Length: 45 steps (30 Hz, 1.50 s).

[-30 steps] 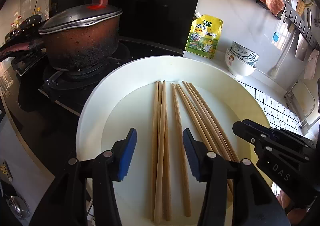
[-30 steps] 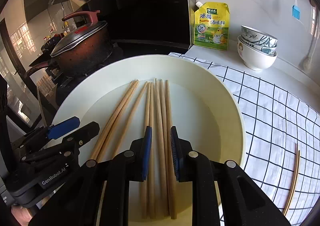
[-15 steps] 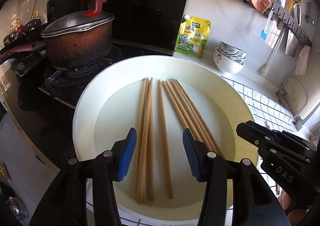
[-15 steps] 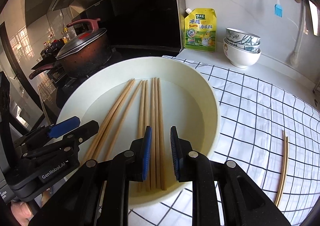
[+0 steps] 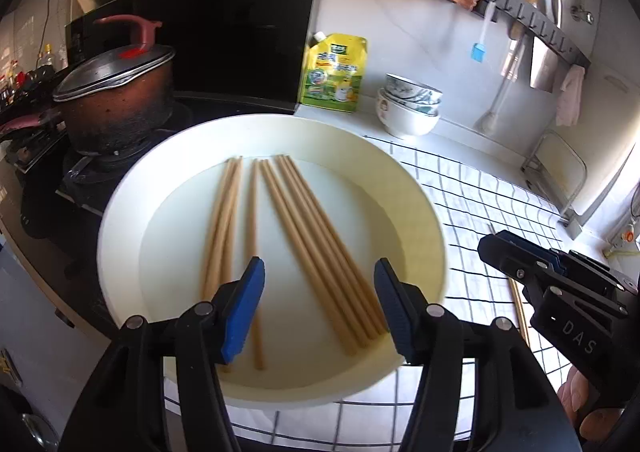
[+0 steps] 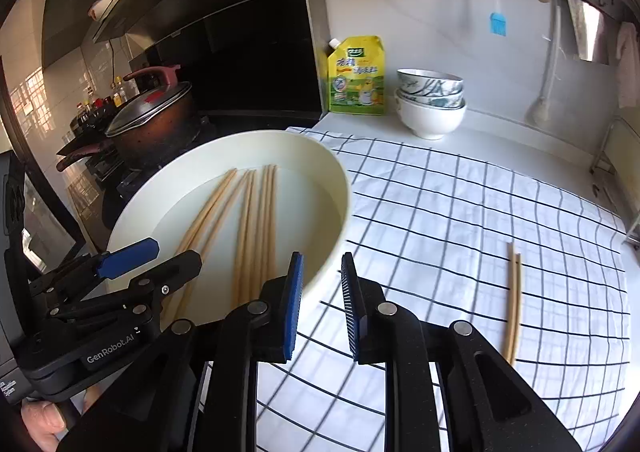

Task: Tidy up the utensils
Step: 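Move both open tools back to the last chopsticks on the cloth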

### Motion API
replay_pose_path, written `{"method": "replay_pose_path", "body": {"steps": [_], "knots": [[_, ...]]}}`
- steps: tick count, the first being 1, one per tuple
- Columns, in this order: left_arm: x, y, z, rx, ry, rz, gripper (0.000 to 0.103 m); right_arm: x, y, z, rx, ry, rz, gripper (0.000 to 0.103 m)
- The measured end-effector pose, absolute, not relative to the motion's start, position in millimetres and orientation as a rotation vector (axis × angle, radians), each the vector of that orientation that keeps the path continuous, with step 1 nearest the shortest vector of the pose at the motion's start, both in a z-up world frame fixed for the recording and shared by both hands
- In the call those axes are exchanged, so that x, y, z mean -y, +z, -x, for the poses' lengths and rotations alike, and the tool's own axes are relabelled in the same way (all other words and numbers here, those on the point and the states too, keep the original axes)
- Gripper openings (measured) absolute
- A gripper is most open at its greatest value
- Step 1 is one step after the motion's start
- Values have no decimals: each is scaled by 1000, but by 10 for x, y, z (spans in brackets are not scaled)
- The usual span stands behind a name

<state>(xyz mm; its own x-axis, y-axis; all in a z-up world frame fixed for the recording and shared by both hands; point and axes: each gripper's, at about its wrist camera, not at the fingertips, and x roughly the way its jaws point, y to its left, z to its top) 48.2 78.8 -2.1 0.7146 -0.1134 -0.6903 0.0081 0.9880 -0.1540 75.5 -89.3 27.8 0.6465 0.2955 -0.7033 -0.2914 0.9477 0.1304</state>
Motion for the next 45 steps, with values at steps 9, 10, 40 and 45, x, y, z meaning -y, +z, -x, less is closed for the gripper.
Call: {"method": "replay_pose_path", "body": {"steps": [9,10,40,45], "knots": [[-351,14,-415,-765,-139,120,62,1466,277,-573,-789,243,-22,24],[-294,15,-412,-766,-149,115,63,1549,266,-550,-790,230,-27,24],[698,-346,-592,-860,-269,67,71,2508,-662,-582,-970,43,-60,30],[726,-384,-610,-871,-271,66,71,2510,-698,-594,-975,39,-52,30]]}}
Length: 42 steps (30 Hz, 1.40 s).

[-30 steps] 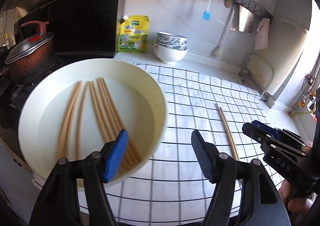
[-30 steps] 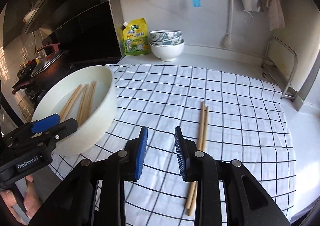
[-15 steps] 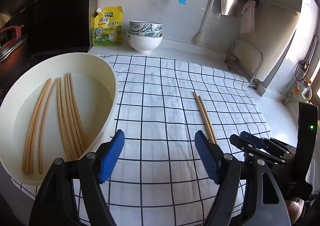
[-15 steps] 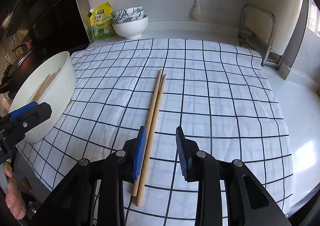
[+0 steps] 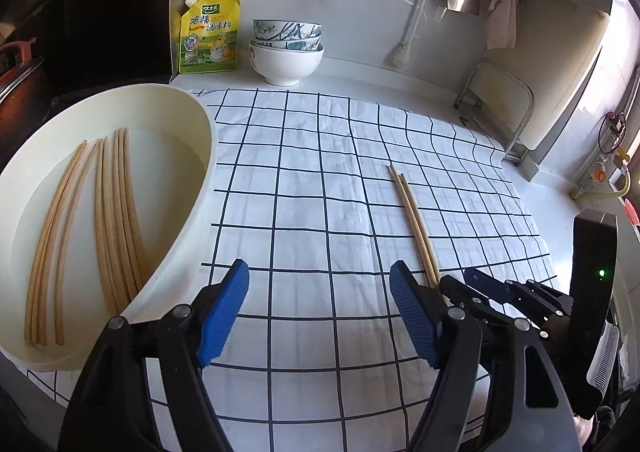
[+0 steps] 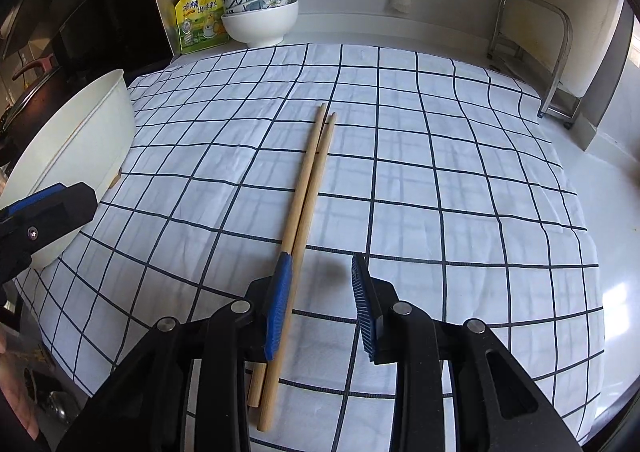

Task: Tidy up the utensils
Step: 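Move both open tools back to the last chopsticks on the cloth, then close the right tool on one chopstick while the left tool grasps the other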

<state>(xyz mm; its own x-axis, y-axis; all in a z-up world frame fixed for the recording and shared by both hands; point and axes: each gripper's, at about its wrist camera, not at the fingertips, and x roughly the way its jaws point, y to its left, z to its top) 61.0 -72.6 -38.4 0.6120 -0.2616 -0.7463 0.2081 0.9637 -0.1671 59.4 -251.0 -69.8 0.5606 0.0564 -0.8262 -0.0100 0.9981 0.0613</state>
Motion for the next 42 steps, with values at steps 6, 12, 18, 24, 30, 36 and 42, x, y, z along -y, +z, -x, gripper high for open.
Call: {"method": "replay_pose_path", "body": {"steps": [6,12,18,24,30,36,42], "knots": [[763,-424,-614,-882,-275,63,72,2452,-714,-601,-978,47,-26,29],[821,-445,-610,-888,-276,59,76,2405,-744,-613,-984,64,-10,23],[953,-510,-614,-907,-281,42,79,2466,-747,-629,-985,91,-19,7],[1139,-605,-669,-927,-285,19,83,2747,-751,-580,-977,56,-86,6],[1355,-736,-757,-948,-277,-16,86,3073,-746,-497,-971,7,-151,6],[1548,-818,-842,-956,-267,-56,87,3290,-749,-445,-970,-19,-182,6],[1638,-887,-932,-964,-241,-79,87,3276,-721,-444,-961,-4,-180,19]]}}
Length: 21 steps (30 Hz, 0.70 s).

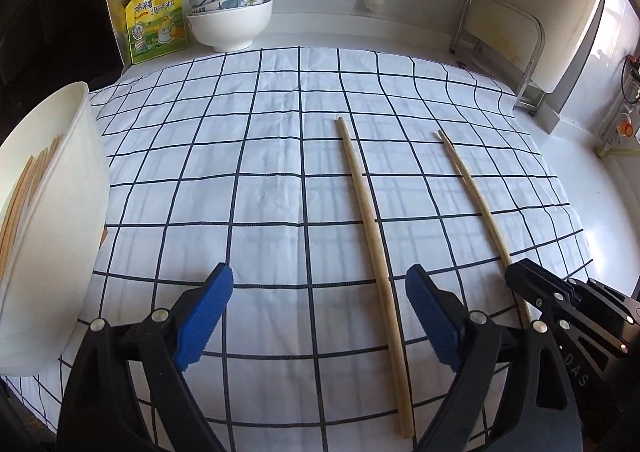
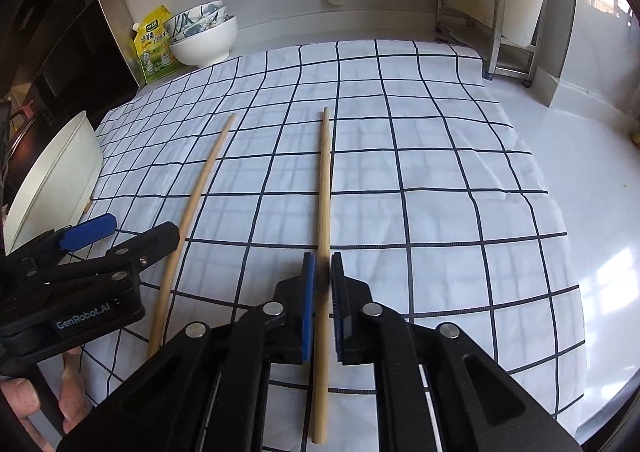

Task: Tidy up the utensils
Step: 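Close the right tool on one chopstick while the left tool grasps the other, then carry both chopsticks over the basin and lower them in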

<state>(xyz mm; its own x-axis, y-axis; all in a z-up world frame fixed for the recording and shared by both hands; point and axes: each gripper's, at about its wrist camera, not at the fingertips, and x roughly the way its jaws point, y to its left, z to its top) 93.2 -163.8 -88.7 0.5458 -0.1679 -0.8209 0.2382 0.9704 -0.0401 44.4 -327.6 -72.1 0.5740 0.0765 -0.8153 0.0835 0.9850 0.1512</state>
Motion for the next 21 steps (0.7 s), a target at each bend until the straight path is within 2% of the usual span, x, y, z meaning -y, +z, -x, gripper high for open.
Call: {"method": "replay_pose_path", "body": {"steps": [2,12,14,16,17,18,19,20,21], "knots": [[1647,-910,-952,-964,-230,-90,87,3269,-702,-450,-949,-6,-173,25],[1703,-995,-1028,-975,-181,-94,87,3223,-758,-578,-952,-43,-114,25],[1738,-994,-1023,-972,-181,-105,82,3196,-766,-583,-950,-49,-93,25],[1766,-975,-1000,-963,-193,-114,71,3172,-772,-581,-947,-55,-71,25],[1779,-961,-985,-960,-200,-116,62,3158,-775,-579,-945,-58,-59,24],[1789,-951,-969,-958,-207,-119,50,3139,-775,-575,-944,-55,-49,17],[1799,-938,-950,-955,-218,-119,43,3127,-772,-567,-944,-49,-46,12],[1804,-929,-936,-955,-224,-119,28,3119,-771,-560,-944,-47,-41,7],[1803,-923,-927,-958,-235,-114,11,3111,-771,-556,-943,-47,-38,7]]}}
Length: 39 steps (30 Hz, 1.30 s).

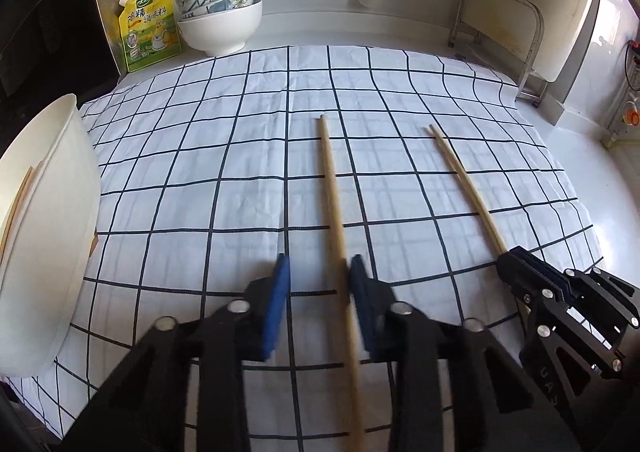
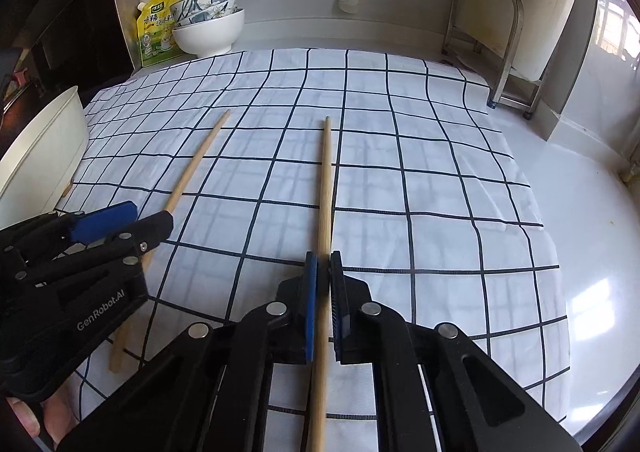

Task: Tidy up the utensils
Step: 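Carry both chopsticks over the basin and lower them in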

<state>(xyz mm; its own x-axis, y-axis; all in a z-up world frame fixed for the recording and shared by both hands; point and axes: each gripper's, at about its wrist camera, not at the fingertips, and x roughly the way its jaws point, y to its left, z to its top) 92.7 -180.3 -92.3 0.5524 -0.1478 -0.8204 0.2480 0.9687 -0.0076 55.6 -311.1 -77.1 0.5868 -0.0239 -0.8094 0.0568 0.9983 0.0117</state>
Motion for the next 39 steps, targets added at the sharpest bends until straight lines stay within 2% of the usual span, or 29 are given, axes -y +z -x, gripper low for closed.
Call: {"method": "replay_pose_path", "body": {"steps": [1,8,15,26,34,39], "knots": [[1793,-922,-922,-964,-245,-104,8,3114,-771,-554,-942,-46,-39,6],[1600,-851,-823,-984,-296,-59,8,3165,-706,-485,-934,16,-158,6],[1197,-465,-683,-916,-335,-11,8,2819,-384,-461,-879,78,-182,6],[-108,132,-702,-768,-190,106,8,1743,239,-802,-782,236,-128,6],[-1021,151,-834,-740,-43,149,8,761,318,-1167,-793,388,-77,6],[-1313,5,-962,-776,-3,164,8,298,224,-1381,-832,435,-40,6]]}}
